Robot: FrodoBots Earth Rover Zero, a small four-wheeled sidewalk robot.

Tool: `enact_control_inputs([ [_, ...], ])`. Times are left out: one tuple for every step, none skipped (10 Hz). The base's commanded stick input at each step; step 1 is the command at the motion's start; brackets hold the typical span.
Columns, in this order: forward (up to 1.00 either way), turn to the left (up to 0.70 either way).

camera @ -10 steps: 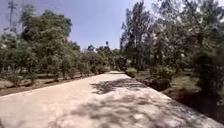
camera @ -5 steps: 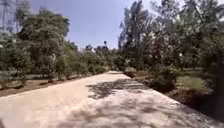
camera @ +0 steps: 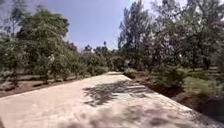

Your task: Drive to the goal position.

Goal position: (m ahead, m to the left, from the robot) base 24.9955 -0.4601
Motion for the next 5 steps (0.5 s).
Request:
enact_control_inputs([
  [0.70,0.00],
  [0.70,0.00],
  [0.70,0.00],
  [0.70,0.00],
  [0.70,0.00],
])
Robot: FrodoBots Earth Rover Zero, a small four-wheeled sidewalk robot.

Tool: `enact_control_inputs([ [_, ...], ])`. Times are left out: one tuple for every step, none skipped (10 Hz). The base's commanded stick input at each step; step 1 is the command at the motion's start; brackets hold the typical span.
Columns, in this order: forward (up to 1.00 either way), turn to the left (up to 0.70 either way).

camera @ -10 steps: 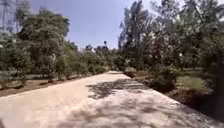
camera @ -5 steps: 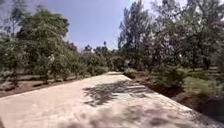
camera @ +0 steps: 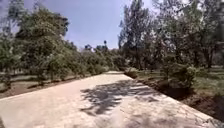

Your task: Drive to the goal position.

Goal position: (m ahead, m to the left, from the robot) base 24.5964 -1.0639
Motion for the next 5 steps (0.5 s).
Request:
enact_control_inputs([
  [0.70,0.00],
  [0.70,0.00],
  [0.70,0.00],
  [0.70,0.00],
  [0.70,0.00],
])
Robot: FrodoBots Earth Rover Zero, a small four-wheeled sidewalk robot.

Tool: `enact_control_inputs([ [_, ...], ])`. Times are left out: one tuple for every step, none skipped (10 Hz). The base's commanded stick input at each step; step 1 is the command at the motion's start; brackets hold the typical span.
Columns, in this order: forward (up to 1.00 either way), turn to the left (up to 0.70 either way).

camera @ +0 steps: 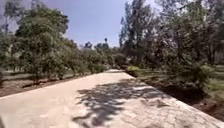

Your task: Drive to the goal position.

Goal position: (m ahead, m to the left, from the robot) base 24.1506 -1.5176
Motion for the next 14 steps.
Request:
enact_control_inputs([
  [0.70,0.00],
  [0.70,-0.35],
  [0.70,-0.35],
  [0.70,-0.35],
  [0.70,-0.35],
  [0.70,-0.22],
  [0.70,-0.03],
  [0.70,0.00],
  [0.70,0.00],
  [0.70,0.00],
  [0.70,0.00],
  [0.70,0.00],
  [0.70,0.00],
  [0.70,0.00],
])
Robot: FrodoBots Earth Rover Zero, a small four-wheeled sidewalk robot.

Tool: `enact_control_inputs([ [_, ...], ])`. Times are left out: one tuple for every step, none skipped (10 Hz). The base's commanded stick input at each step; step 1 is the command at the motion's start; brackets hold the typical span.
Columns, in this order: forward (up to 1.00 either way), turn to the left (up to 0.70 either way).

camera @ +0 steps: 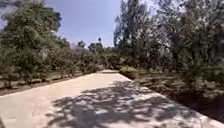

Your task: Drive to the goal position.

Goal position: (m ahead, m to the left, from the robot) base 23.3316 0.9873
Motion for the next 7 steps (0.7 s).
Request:
enact_control_inputs([
  [0.70,0.00],
  [0.70,0.00],
  [0.70,0.00],
  [0.70,0.00],
  [0.70,0.00],
  [0.70,0.00],
  [0.70,0.00],
])
